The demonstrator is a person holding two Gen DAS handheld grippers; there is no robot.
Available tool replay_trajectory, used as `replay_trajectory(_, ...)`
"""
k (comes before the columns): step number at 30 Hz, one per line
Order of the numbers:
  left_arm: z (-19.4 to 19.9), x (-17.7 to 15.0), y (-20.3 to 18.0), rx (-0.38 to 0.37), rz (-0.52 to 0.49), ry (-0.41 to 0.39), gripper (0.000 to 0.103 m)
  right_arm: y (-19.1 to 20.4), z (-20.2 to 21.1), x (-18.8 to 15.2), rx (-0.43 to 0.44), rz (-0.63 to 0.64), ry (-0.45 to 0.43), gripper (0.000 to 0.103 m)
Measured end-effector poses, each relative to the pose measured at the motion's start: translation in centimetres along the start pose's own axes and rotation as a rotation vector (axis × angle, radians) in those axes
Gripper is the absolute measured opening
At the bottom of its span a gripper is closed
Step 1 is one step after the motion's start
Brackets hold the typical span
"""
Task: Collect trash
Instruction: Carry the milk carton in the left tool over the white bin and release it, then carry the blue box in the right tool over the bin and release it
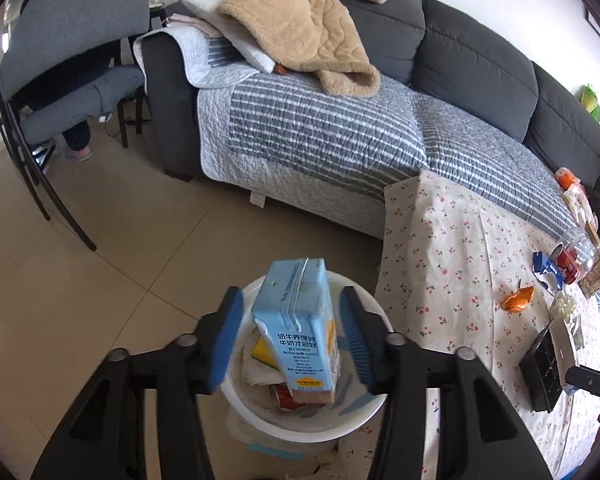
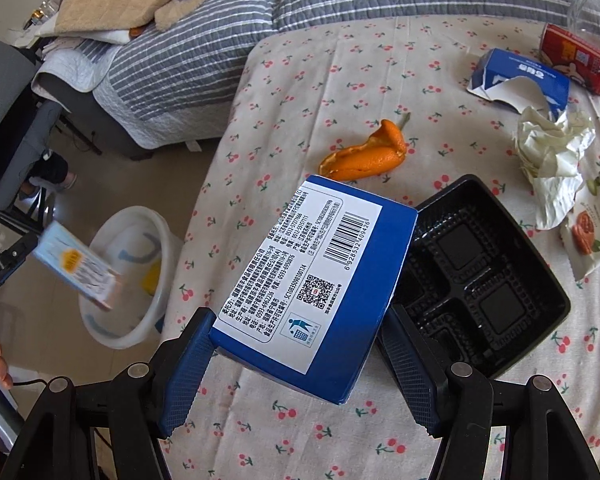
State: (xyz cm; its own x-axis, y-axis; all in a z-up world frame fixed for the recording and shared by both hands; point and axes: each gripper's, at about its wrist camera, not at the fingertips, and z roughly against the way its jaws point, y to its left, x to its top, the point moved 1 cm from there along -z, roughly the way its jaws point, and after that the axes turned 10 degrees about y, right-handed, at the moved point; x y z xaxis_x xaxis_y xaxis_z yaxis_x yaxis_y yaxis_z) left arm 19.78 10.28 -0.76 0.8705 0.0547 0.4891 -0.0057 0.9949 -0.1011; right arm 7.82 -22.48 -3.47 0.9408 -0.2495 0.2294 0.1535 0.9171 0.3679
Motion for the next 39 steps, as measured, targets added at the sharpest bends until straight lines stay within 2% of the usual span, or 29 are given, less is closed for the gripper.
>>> replay_trajectory(2,-0.5,-0.4,0.2,0.031,-0.004,0.022,0.088,0.4,-0.4,0.1,-0.001,0.005,0.003,0.073)
replay_trajectory(6,-1.1,-1.3,0.3,0.076,-0.04,0.068,0.091,1.6,-1.2,0.3,0.0,0.023,0.006,0.073)
replay_trajectory(9,-1.8,-2.2,1.1,0.077,-0.04,0.13,0.094,3.0,-2.2,0.6,0.011,0.039,0.014,0.073)
replay_trajectory(23,-2.9,-5.4,5.7,0.174,-0.087,0.214,0.099,12.4,-9.3,1.9,0.099,0.153,0.062,0.073)
replay_trajectory(34,-3.1,-5.7,7.1,0.164,-0.089,0.234,0.099,16.2,-12.9,2.6,0.113,0.21,0.055,0.073)
replay_trajectory(37,-3.1,-5.7,7.1,0.161,-0.091,0.238,0.099,16.6,-13.0,2.8,0.172,0.232,0.034,0.077)
replay_trajectory(38,-3.1,-5.8,7.1,0.161,-0.091,0.238,0.099,16.8,-13.0,2.9,0.188,0.234,0.028,0.085)
replay_trajectory(39,-3.0,-5.8,7.1,0.159,-0.091,0.238,0.099,16.7,-12.8,2.9,0.195,0.228,0.018,0.088)
